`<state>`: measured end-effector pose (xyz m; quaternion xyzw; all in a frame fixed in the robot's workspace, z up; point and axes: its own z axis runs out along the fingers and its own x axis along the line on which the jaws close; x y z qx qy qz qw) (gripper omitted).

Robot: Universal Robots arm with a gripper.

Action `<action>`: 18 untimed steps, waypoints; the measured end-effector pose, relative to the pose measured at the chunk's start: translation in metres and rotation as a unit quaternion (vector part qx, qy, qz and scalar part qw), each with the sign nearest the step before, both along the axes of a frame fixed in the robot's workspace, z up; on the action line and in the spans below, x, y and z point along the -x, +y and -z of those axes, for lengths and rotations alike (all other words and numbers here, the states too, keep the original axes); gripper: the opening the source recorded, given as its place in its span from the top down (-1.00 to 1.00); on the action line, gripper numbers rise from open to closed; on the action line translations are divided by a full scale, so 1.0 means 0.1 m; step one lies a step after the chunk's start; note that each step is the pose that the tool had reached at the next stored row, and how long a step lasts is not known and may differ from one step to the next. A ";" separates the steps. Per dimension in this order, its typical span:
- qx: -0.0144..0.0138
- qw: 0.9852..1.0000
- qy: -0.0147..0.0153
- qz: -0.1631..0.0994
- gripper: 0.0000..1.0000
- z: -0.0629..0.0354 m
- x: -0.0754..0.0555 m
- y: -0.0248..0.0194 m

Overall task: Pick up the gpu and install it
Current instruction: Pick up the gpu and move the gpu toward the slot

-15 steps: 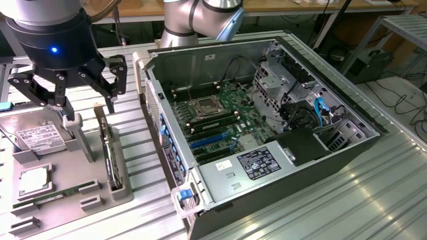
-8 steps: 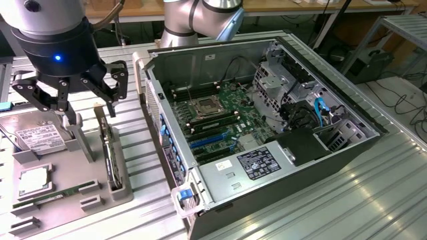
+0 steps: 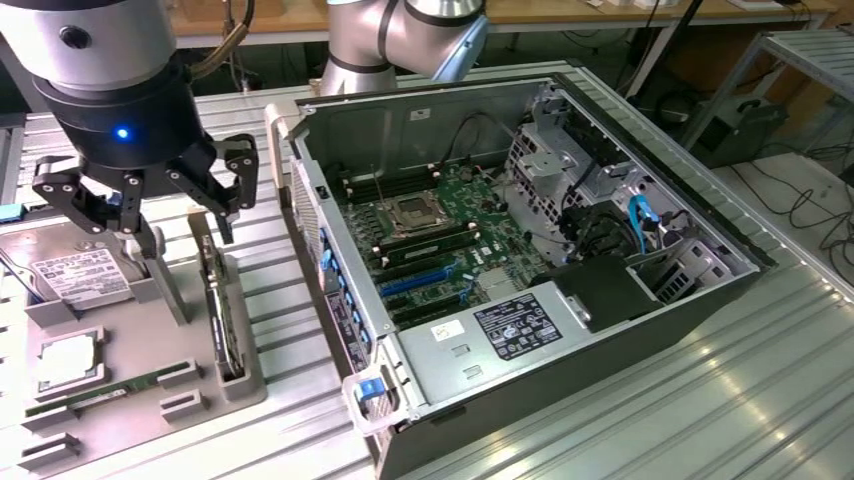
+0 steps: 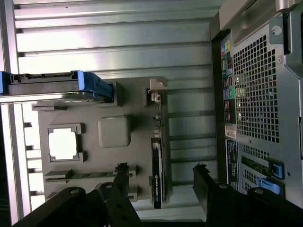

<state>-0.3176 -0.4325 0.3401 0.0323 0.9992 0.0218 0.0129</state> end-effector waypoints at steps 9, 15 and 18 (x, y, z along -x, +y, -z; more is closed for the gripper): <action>0.000 1.000 0.000 0.000 -0.33 0.142 0.00 0.000; 0.000 1.000 0.000 0.000 -0.33 0.254 0.00 -0.001; 0.000 1.000 0.000 0.000 -0.33 0.279 0.00 -0.001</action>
